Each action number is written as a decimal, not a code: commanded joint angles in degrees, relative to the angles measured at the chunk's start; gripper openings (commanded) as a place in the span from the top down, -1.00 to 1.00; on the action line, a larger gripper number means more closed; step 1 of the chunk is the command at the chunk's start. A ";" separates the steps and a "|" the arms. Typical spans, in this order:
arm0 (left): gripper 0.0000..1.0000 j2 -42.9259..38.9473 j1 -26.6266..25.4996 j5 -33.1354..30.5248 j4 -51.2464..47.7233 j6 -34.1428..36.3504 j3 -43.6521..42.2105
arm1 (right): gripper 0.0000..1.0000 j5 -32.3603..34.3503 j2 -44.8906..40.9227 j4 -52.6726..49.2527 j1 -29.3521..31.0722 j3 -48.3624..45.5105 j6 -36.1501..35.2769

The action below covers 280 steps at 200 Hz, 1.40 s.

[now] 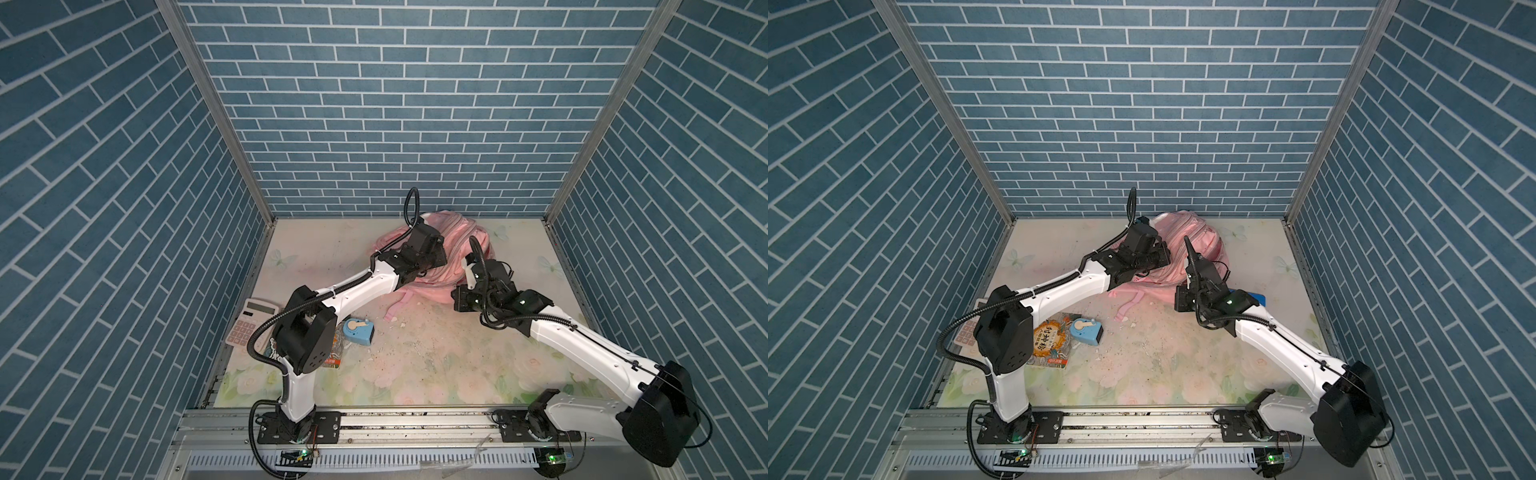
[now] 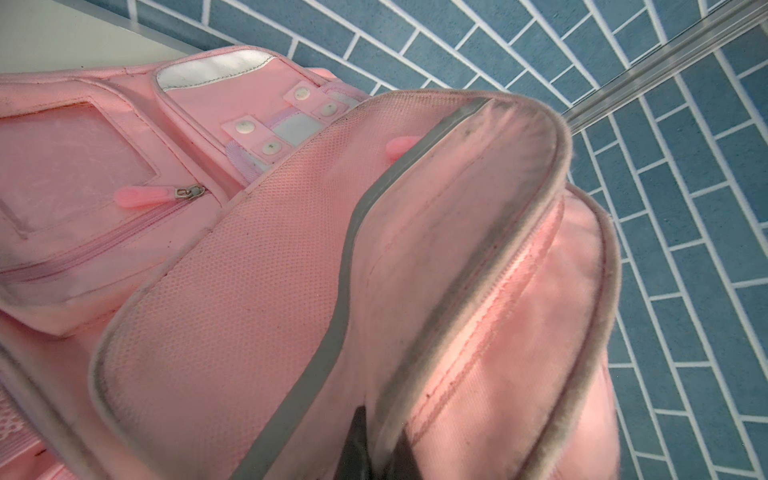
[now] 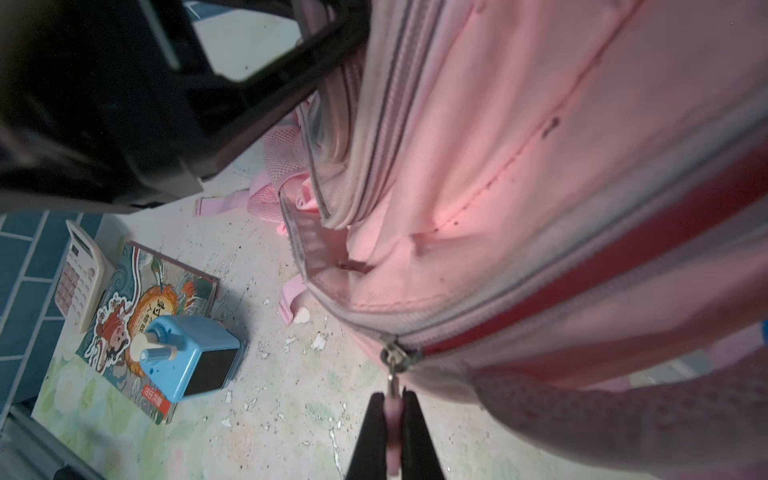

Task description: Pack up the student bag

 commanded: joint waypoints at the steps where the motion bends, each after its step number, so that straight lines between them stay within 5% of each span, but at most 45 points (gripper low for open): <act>1: 1.00 -1.46 0.18 -3.16 8.25 -4.24 3.71 | 1.00 6.08 -3.39 11.06 1.84 -3.67 3.40; 68: 1.00 -1.86 0.08 -1.38 6.38 -6.43 7.85 | 1.00 4.93 1.96 20.86 2.83 -6.93 -9.32; 155: 1.00 -4.21 2.11 7.73 3.78 -7.27 10.53 | 1.00 1.90 -3.63 24.42 -5.45 -10.05 -28.04; 280: 1.00 0.83 3.39 11.96 8.19 -11.50 17.92 | 1.00 -4.72 1.55 35.47 0.31 -16.22 -31.45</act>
